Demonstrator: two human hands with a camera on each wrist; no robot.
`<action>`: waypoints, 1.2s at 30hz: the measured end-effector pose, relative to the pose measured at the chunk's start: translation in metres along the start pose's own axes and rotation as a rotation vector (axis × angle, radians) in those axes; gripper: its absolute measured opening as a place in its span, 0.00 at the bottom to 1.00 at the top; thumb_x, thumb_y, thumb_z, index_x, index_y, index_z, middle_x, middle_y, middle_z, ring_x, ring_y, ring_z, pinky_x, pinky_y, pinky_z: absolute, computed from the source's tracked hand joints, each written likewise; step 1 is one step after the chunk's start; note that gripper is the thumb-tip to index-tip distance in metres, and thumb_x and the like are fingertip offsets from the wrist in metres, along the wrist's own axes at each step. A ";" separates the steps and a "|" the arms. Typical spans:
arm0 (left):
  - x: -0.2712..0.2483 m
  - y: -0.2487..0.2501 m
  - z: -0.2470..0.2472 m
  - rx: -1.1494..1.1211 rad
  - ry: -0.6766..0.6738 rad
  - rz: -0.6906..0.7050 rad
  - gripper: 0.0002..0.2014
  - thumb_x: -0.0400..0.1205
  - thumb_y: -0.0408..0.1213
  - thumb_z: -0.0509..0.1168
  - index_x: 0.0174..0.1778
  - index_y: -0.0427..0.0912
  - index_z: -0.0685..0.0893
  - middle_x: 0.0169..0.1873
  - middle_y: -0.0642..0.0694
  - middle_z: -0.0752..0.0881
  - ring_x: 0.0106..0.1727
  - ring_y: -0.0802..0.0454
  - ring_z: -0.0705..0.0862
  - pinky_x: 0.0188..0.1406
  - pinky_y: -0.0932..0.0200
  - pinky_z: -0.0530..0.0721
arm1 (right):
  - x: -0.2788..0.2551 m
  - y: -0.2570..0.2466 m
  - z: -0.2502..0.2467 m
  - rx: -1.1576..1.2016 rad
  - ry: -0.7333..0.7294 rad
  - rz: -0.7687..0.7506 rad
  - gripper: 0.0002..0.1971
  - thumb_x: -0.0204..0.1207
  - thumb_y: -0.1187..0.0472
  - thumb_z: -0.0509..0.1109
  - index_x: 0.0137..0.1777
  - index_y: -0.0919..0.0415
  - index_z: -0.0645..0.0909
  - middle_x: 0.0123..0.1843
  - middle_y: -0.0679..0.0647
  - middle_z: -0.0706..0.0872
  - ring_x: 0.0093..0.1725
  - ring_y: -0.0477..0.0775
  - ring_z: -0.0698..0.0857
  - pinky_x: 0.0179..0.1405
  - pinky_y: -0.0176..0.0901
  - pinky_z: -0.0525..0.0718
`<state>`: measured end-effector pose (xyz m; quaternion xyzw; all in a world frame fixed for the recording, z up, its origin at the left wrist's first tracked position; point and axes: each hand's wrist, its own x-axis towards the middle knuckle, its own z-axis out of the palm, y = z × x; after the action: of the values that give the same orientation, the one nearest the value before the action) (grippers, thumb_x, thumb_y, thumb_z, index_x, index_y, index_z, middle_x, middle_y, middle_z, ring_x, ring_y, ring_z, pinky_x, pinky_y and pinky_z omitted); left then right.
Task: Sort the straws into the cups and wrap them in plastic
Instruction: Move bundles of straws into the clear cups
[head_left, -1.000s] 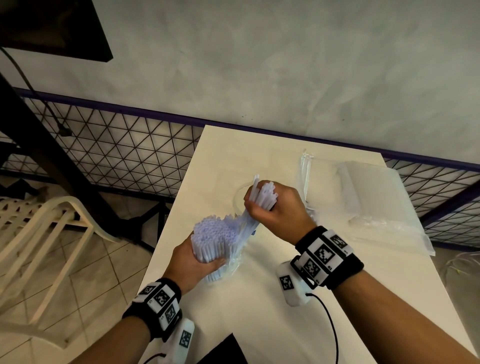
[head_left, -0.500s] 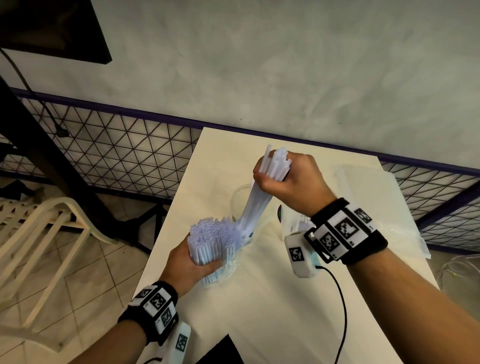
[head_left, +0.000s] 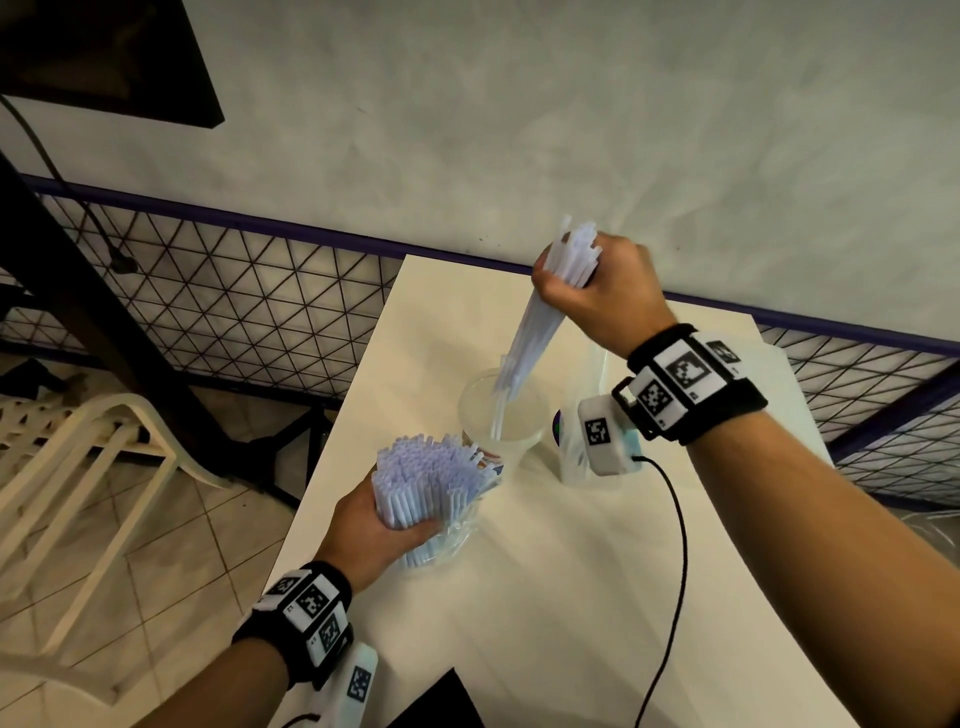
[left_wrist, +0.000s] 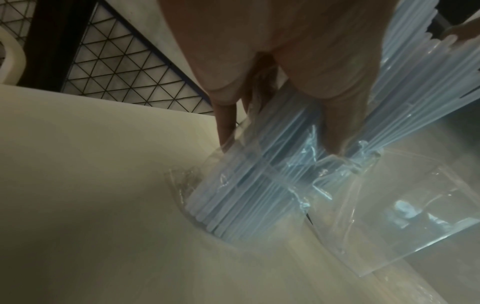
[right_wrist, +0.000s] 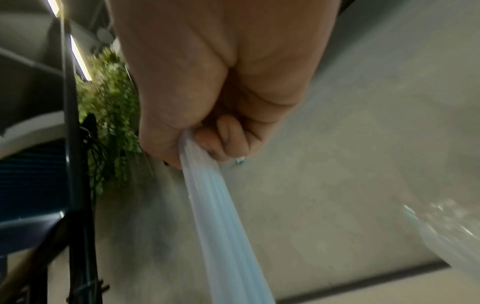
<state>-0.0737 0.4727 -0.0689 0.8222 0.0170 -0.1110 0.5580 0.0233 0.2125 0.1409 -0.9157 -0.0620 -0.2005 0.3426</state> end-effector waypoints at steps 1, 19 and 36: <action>0.000 0.000 0.000 -0.002 -0.002 0.000 0.29 0.62 0.39 0.87 0.57 0.52 0.83 0.45 0.59 0.89 0.46 0.75 0.86 0.40 0.79 0.81 | 0.001 0.006 0.008 -0.026 -0.033 0.023 0.09 0.73 0.58 0.75 0.41 0.65 0.86 0.35 0.58 0.90 0.35 0.53 0.88 0.33 0.43 0.83; 0.003 -0.002 0.000 0.026 -0.001 0.021 0.33 0.62 0.43 0.86 0.63 0.49 0.83 0.48 0.61 0.88 0.50 0.66 0.87 0.46 0.75 0.80 | -0.009 0.048 0.054 -0.101 -0.332 0.211 0.26 0.76 0.45 0.75 0.71 0.55 0.78 0.59 0.51 0.83 0.48 0.55 0.85 0.57 0.44 0.81; 0.003 0.002 0.000 0.032 -0.004 0.018 0.32 0.63 0.41 0.86 0.63 0.47 0.84 0.47 0.62 0.89 0.47 0.78 0.85 0.41 0.84 0.79 | -0.122 0.018 0.059 0.259 -0.656 0.175 0.21 0.65 0.51 0.85 0.55 0.48 0.80 0.53 0.43 0.84 0.32 0.45 0.82 0.37 0.36 0.83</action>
<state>-0.0706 0.4718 -0.0677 0.8309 0.0068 -0.1078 0.5459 -0.0643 0.2400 0.0398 -0.8822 -0.1146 0.1435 0.4335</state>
